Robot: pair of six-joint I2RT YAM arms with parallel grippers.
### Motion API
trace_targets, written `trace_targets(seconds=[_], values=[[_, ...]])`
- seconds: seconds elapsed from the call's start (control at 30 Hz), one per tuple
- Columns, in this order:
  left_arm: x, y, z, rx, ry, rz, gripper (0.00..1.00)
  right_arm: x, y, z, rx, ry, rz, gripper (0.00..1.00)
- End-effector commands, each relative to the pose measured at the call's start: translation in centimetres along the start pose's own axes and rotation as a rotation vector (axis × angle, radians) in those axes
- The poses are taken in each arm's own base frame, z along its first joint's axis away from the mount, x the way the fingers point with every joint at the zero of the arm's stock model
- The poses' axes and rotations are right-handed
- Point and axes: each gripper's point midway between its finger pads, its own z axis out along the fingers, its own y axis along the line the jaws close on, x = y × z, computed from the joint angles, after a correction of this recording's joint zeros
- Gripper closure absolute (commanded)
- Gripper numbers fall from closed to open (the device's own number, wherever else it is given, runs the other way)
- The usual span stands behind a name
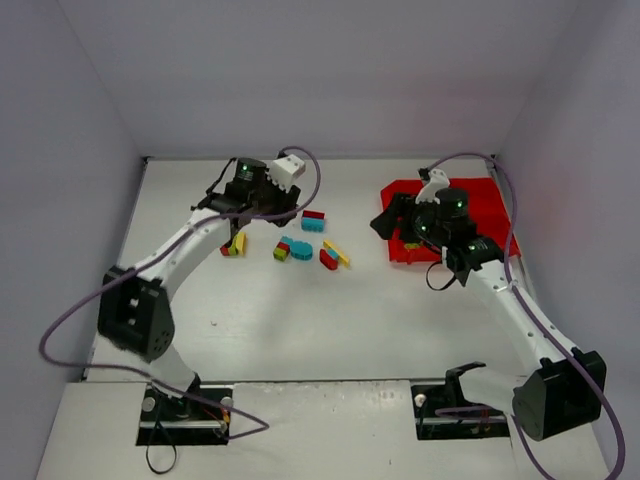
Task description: Sort the legos into containers by color
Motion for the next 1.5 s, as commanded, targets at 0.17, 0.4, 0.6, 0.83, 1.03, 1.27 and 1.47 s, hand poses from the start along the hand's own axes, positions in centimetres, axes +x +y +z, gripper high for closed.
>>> trace_targets(seconds=[0.17,0.4,0.6,0.83,1.03,1.27,1.47], values=[[-8.5,-11.5,-9.3,0.19,-0.392,0.417,0.94,-4.8,10.2,-1.6,-0.321,-0.086,-0.084,0.29],[-9.1,-14.2,-11.9,0.223,-0.434,0.497,0.94,-5.9,14.3,-2.8,-0.451,-0.111,-0.085,0.29],[-9.7,-15.7,-13.3,0.245,-0.471,0.53,0.94,-5.5,15.3,-2.5,-0.491,-0.097,-0.069,0.3],[-10.1,-16.5,-13.5,0.252,-0.491,0.539,0.94,-4.7,15.9,-1.6,-0.512,-0.068,-0.051,0.32],[-10.5,-16.3,-12.9,0.233,-0.496,0.54,0.94,-3.8,16.3,-1.6,-0.53,-0.048,-0.045,0.36],[-11.4,-16.5,-13.2,0.231,-0.523,0.539,0.94,-2.9,15.9,-0.9,-0.525,-0.016,-0.034,0.48],[-11.3,-16.3,-12.9,0.226,-0.515,0.537,0.92,-2.5,15.7,-0.3,-0.522,-0.001,-0.036,0.78]])
